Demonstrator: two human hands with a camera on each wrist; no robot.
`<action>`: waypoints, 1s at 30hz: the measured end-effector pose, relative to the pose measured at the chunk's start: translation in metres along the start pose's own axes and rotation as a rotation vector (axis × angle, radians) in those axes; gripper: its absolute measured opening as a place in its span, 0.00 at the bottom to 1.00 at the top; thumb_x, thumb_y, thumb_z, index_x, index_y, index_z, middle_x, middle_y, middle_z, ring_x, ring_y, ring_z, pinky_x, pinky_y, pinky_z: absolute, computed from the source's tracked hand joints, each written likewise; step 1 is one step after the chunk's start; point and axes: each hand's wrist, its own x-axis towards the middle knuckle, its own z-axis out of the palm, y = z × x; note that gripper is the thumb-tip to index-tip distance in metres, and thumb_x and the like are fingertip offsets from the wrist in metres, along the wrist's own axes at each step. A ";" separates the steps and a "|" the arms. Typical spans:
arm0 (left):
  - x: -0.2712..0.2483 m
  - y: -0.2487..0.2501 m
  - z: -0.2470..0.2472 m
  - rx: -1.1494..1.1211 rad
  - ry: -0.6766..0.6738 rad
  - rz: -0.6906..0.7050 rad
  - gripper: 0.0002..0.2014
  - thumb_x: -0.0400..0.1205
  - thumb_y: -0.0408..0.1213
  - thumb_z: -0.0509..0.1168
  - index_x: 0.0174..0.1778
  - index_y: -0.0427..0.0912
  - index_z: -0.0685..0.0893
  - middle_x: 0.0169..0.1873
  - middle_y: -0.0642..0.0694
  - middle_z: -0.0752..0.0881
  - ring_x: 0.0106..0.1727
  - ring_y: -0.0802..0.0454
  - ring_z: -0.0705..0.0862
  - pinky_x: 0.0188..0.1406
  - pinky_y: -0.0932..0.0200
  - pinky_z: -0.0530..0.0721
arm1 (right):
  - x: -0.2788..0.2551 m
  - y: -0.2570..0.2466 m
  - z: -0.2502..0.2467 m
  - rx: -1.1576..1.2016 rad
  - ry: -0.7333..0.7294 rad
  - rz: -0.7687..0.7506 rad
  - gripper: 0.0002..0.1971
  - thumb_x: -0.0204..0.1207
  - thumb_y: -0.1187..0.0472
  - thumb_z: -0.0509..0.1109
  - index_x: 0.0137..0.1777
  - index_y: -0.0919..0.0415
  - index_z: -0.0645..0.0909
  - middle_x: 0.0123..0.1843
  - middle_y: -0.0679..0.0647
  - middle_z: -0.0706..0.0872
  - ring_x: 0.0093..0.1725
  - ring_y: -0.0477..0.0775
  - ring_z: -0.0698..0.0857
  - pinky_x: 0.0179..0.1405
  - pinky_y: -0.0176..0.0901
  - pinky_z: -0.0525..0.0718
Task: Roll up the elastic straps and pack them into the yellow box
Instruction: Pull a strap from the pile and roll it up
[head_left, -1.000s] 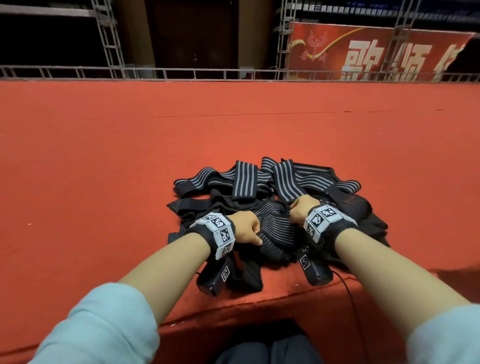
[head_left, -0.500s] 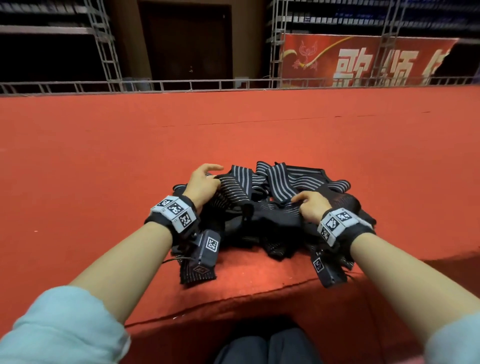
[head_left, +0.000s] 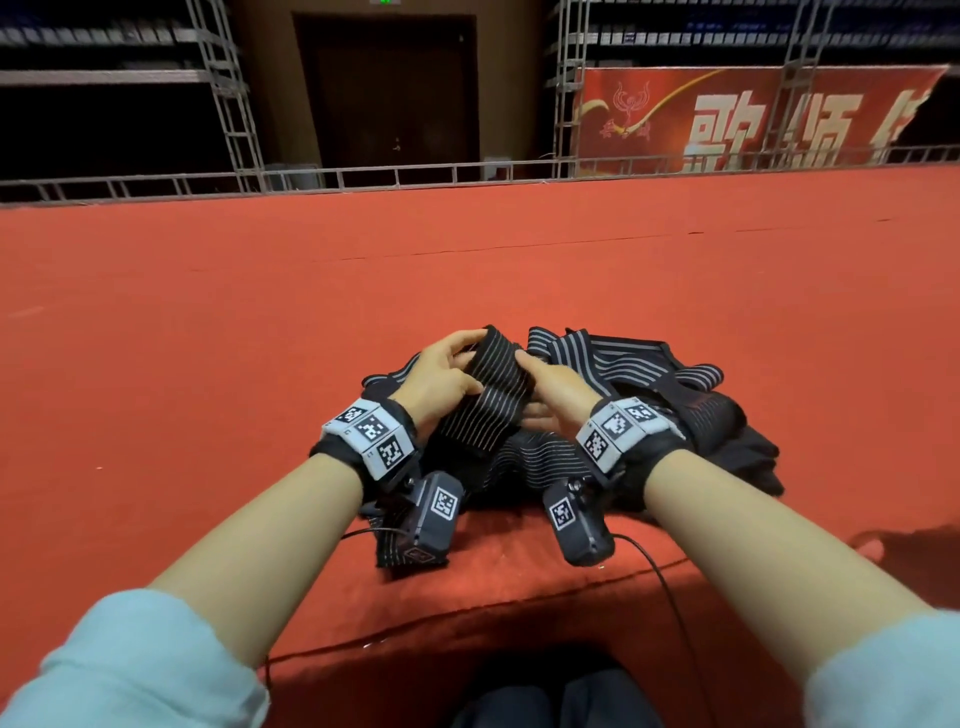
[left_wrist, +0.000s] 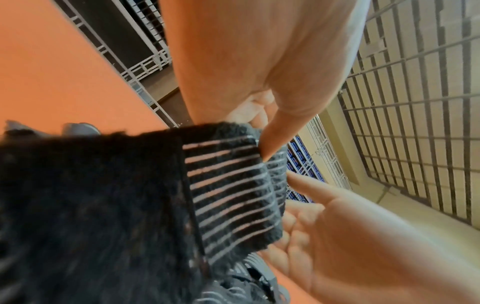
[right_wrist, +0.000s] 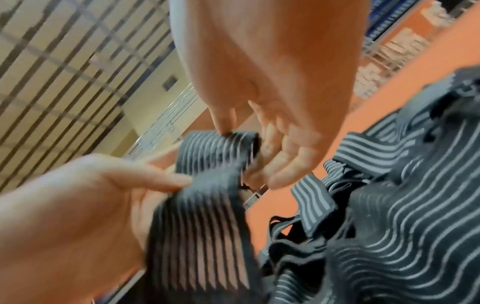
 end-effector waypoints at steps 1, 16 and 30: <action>-0.002 0.000 -0.001 0.041 -0.010 0.008 0.32 0.72 0.08 0.54 0.64 0.44 0.78 0.52 0.43 0.88 0.45 0.48 0.86 0.39 0.55 0.83 | 0.002 -0.001 0.000 0.112 0.002 -0.020 0.14 0.83 0.52 0.63 0.57 0.62 0.81 0.43 0.57 0.86 0.35 0.52 0.85 0.36 0.44 0.82; -0.012 -0.002 0.008 0.048 0.060 0.059 0.11 0.86 0.44 0.60 0.52 0.42 0.84 0.47 0.41 0.89 0.48 0.45 0.88 0.52 0.49 0.87 | -0.009 0.004 -0.006 0.075 -0.107 -0.341 0.09 0.82 0.65 0.66 0.59 0.59 0.84 0.55 0.56 0.89 0.47 0.51 0.89 0.37 0.38 0.85; -0.033 -0.082 -0.031 0.529 -0.252 -0.251 0.05 0.85 0.27 0.60 0.50 0.37 0.81 0.42 0.45 0.83 0.37 0.60 0.82 0.35 0.65 0.83 | 0.004 -0.088 -0.056 0.365 0.479 -0.515 0.04 0.78 0.65 0.68 0.44 0.58 0.83 0.48 0.56 0.90 0.49 0.57 0.90 0.54 0.56 0.88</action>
